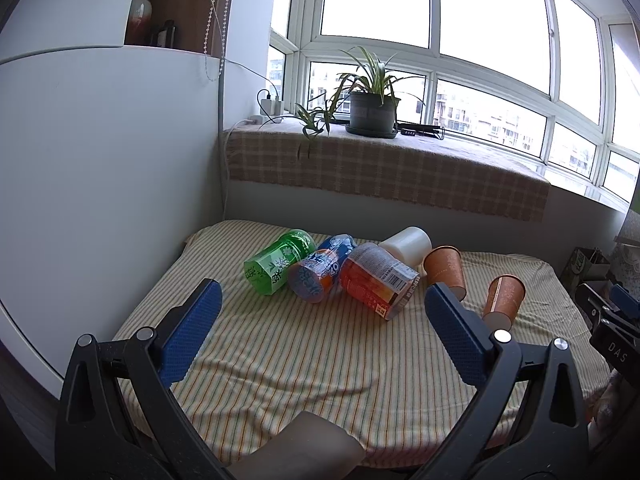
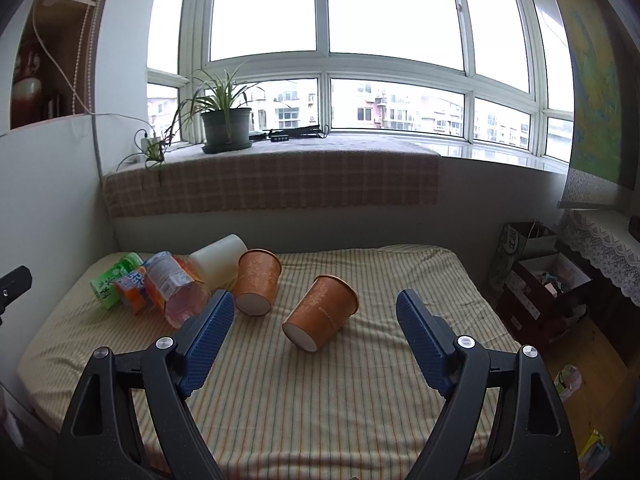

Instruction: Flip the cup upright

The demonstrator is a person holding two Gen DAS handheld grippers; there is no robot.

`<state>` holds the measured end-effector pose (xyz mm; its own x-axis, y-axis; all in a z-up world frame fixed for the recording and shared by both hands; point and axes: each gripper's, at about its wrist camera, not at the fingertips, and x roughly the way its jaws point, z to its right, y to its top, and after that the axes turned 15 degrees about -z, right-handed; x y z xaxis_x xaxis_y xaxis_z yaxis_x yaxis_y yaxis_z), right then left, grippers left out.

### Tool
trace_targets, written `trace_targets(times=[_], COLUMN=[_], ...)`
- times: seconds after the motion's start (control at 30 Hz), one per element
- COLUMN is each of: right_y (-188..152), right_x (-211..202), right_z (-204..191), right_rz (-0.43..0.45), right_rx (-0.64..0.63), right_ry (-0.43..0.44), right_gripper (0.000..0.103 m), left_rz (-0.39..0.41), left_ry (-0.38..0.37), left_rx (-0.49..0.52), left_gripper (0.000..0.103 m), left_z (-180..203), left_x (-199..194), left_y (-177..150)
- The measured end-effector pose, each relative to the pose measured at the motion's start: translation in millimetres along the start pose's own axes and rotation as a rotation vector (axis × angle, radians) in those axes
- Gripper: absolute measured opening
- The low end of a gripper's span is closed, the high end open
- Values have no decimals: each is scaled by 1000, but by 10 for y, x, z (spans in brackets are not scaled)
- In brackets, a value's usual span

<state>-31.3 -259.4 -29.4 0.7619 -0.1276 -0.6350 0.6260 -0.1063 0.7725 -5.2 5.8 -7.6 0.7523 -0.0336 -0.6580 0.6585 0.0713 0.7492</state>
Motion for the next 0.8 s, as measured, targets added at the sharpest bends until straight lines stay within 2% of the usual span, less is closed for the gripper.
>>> trace_targets(times=[0.8], right_y=[0], right_x=[20], right_z=[-78], right_rz=[-8], right_rx=[-17], right_ry=[14], right_gripper=[83], left_rz=[-12], left_ry=[-9], left_rx=[-19], left_gripper=[103], left_z=[-104], left_x=[46], left_y=[-23])
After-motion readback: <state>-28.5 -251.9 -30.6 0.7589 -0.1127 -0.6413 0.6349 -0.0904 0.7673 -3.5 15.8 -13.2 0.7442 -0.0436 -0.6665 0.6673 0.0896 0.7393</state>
